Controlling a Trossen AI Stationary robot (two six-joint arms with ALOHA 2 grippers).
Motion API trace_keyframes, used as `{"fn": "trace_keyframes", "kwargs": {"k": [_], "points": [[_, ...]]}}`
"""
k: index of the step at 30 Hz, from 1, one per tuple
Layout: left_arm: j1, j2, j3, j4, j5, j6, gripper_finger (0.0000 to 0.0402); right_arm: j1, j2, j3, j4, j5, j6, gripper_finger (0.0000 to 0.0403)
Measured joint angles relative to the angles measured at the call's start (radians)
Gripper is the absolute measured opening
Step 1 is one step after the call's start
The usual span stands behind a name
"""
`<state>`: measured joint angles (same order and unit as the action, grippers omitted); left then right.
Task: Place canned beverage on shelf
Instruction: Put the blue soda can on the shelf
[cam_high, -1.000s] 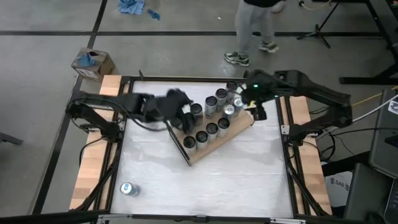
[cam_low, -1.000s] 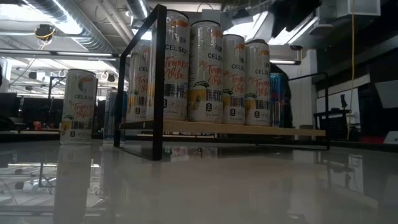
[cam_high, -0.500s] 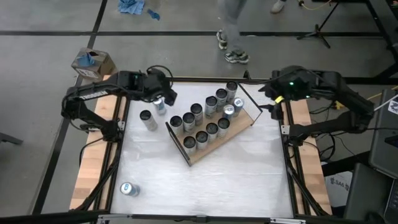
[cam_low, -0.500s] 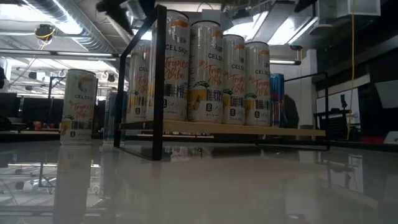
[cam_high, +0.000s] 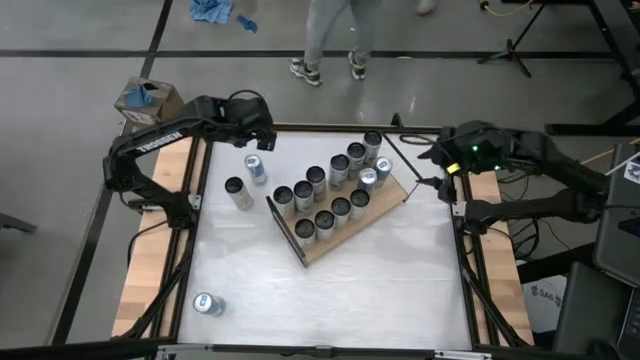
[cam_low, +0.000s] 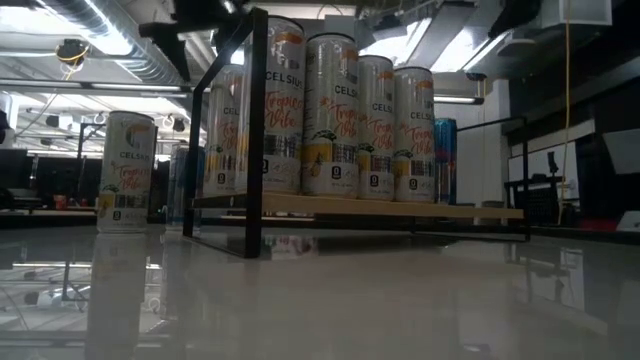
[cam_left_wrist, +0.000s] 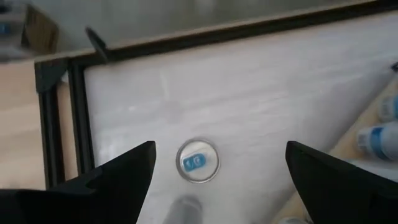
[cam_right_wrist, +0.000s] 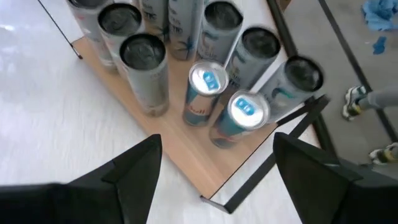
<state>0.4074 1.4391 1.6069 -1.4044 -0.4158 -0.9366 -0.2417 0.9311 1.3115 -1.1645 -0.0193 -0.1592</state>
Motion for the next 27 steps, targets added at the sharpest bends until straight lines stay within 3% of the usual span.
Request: {"fn": "trace_keyframes", "kwargs": {"k": [4,11,20,27], "points": [[0.037,0.024,-0.078,0.005,0.084,-0.004,0.0351,0.0,-0.042,-0.133,0.075,0.0,0.027,0.0296],[0.095,0.032,-0.268,0.083,0.141,-0.055,0.0351,0.0,-0.061,-0.276,0.134,-0.025,0.028,0.0296],[0.132,0.032,-0.384,0.257,0.223,-0.085,0.0351,-0.001,-0.063,-0.342,0.245,-0.037,0.028,0.0296],[0.132,0.031,-0.427,0.265,0.221,-0.136,0.0351,-0.001,-0.063,-0.343,0.26,-0.038,0.027,0.0296]]}}
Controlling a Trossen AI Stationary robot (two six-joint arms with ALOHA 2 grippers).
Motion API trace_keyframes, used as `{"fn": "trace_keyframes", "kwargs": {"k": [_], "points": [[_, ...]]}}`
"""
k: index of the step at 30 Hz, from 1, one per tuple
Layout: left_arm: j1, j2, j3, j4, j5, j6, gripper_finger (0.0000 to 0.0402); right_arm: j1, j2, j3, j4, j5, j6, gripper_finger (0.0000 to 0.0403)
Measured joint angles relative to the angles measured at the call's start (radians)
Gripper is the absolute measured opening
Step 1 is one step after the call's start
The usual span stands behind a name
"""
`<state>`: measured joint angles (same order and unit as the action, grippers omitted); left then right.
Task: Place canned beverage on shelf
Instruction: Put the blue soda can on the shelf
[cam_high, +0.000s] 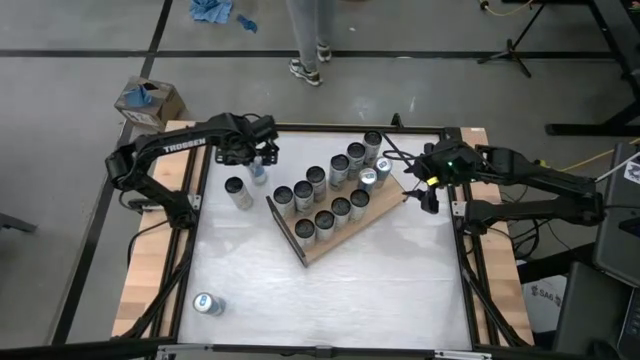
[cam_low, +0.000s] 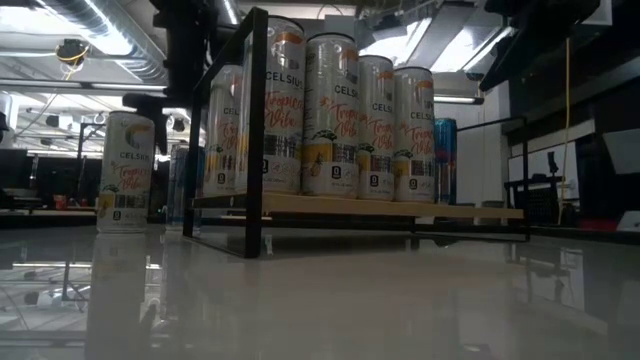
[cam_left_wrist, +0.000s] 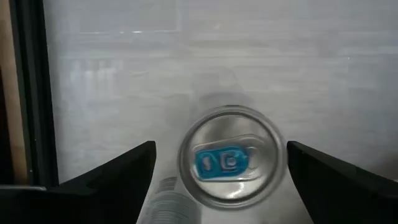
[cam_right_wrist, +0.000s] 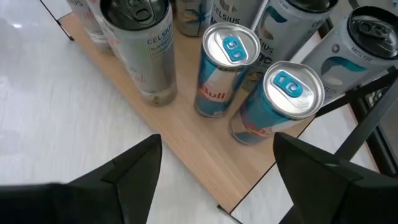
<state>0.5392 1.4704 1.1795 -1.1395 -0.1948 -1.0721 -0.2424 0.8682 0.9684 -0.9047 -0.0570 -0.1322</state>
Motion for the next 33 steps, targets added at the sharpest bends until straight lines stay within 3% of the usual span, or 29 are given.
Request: {"fn": "trace_keyframes", "kwargs": {"k": [7,23,33], "points": [[-0.009,0.0,-0.074,0.087,-0.001,0.001,0.0351,0.0,0.0,0.0,-0.001,0.0,0.0,0.0296],[-0.012,0.001,-0.077,0.14,-0.024,-0.033,0.035,0.0,0.0,0.0,-0.002,0.0,0.0,0.0296],[-0.017,0.067,-0.077,0.138,-0.026,-0.052,0.0346,0.0,0.0,0.0,-0.003,0.0,0.0,0.0296]]}}
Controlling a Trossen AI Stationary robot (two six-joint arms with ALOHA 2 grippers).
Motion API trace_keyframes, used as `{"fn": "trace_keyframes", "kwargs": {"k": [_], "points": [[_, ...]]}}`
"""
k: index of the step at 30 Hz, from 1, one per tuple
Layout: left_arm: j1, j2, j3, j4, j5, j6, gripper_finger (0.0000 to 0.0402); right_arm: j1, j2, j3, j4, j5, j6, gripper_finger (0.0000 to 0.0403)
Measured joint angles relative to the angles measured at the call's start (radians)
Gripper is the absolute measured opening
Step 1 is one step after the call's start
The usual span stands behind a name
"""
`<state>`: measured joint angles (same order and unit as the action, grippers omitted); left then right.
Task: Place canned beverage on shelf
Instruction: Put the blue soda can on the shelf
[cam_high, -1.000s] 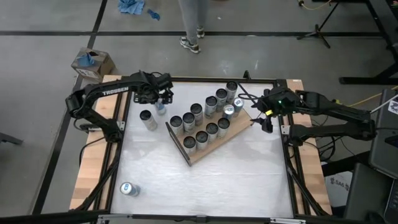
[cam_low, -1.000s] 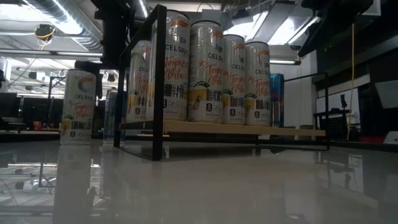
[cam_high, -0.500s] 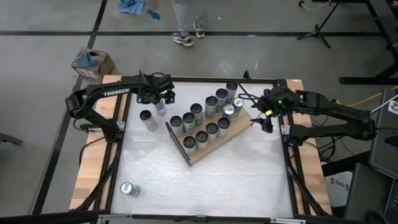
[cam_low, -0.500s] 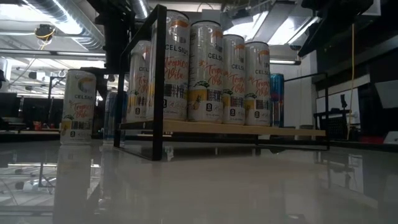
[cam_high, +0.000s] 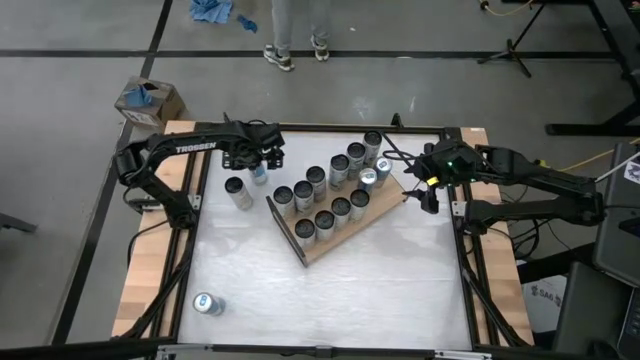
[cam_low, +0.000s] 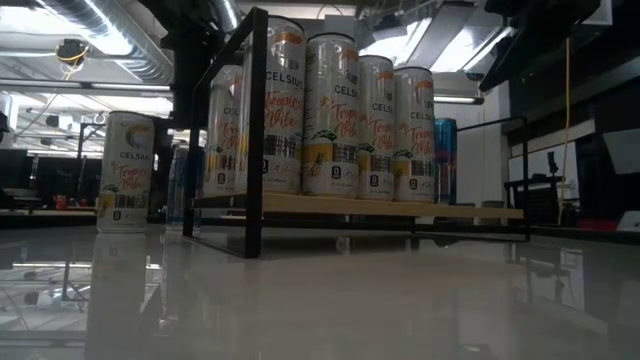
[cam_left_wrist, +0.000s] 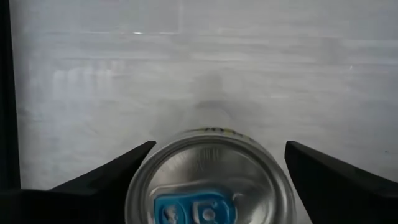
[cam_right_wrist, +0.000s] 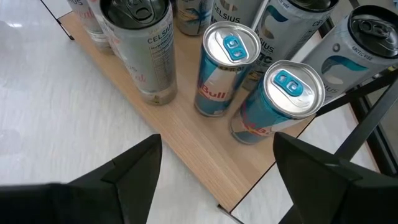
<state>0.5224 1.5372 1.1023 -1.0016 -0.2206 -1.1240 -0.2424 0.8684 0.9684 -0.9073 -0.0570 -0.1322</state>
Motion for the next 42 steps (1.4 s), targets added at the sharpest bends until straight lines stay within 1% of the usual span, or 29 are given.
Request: {"fn": "trace_keyframes", "kwargs": {"k": [4,9,13,16,25,31,38,42], "points": [[0.0,0.01,0.0,0.001,-0.008,0.008,0.032,0.0,0.0,0.0,0.0,0.0,-0.001,0.0296],[0.0,0.01,0.0,0.001,-0.008,0.016,0.027,0.0,0.0,0.0,0.0,0.0,-0.003,0.0296],[0.0,0.009,0.0,0.002,-0.008,0.065,0.023,0.0,0.0,0.0,0.0,0.0,-0.003,0.0296],[0.0,0.008,0.0,0.004,-0.008,0.117,0.0211,0.0,0.0,0.0,0.0,0.0,-0.003,0.0296],[-0.002,0.005,0.0,0.004,-0.003,0.216,0.0214,0.0,0.0,0.0,0.0,0.0,-0.003,0.0296],[-0.002,-0.007,0.002,-0.004,0.011,0.248,0.0214,0.0,0.0,0.0,0.0,0.0,-0.003,0.0296],[-0.009,-0.008,0.095,-0.039,0.006,0.306,0.0214,0.001,0.0,0.0,0.0,0.0,-0.003,0.0296],[-0.012,-0.008,0.188,-0.065,0.001,0.338,0.0215,0.001,0.0,0.0,0.0,0.0,-0.003,0.0296]]}}
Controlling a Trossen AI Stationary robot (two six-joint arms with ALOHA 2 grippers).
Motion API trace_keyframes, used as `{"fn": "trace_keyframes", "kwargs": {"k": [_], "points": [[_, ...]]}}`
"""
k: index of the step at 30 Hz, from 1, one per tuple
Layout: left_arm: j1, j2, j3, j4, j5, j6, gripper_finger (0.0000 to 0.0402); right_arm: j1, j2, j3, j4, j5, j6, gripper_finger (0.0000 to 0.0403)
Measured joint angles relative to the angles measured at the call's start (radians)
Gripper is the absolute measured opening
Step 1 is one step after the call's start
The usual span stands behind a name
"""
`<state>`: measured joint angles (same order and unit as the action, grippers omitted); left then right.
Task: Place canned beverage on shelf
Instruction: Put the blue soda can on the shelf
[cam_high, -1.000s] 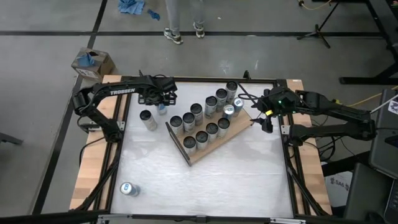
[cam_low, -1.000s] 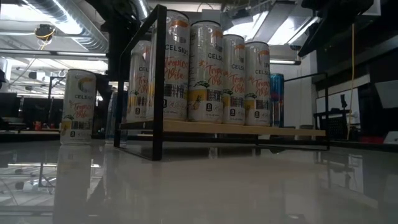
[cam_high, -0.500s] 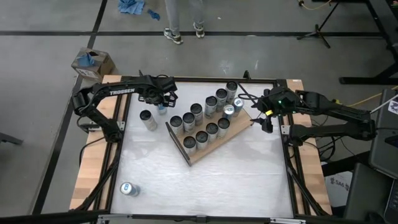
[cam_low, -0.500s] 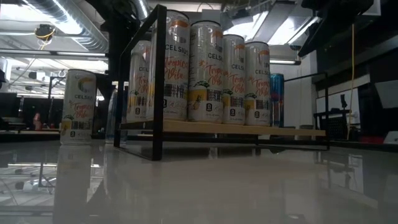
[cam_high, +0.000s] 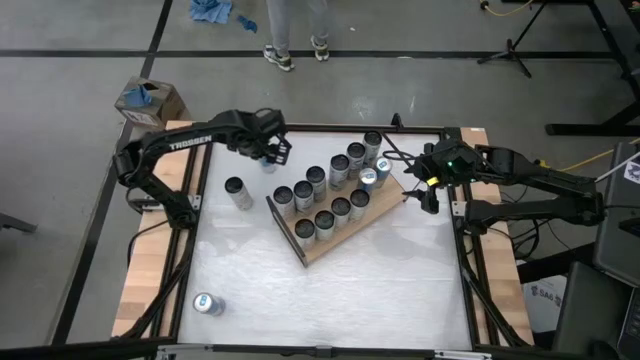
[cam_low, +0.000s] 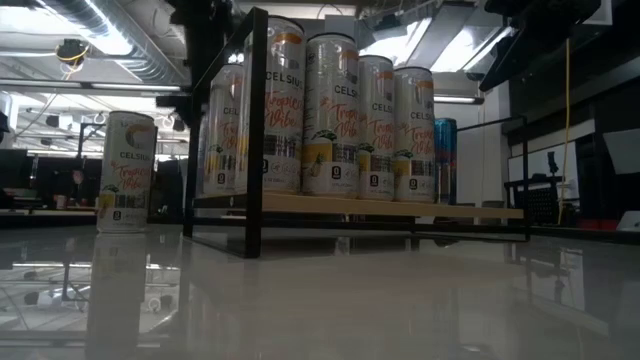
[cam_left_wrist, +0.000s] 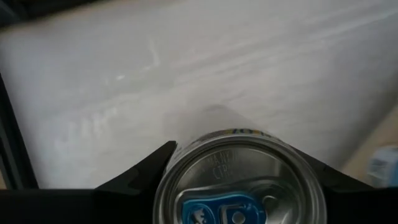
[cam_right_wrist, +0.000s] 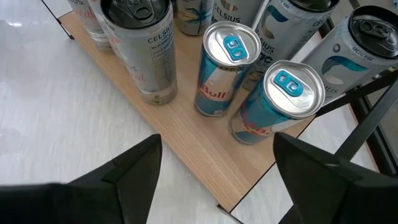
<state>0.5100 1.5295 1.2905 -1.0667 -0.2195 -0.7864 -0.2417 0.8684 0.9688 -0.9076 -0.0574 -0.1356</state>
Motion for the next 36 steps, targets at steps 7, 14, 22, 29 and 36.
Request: {"fn": "trace_keyframes", "kwargs": {"k": [7,14,22,29,36], "points": [[-0.001,0.0,0.202,-0.059,-0.045,0.052,0.0215,0.0,0.0,0.0,0.0,0.0,0.0,0.0296],[-0.025,-0.001,0.409,-0.048,-0.086,0.106,0.0215,0.0,0.0,0.0,0.0,0.0,0.0,0.0296],[-0.152,-0.001,0.576,-0.034,-0.112,0.157,0.0215,0.0,0.0,0.0,0.0,0.0,0.0,0.0296],[-0.325,-0.001,0.607,0.049,-0.112,0.164,0.0215,-0.001,0.0,0.0,0.0,0.0,0.0,0.0296],[-0.517,0.026,0.608,0.179,-0.114,0.146,0.0215,-0.001,0.0,0.0,0.0,0.0,0.0,0.0296]]}}
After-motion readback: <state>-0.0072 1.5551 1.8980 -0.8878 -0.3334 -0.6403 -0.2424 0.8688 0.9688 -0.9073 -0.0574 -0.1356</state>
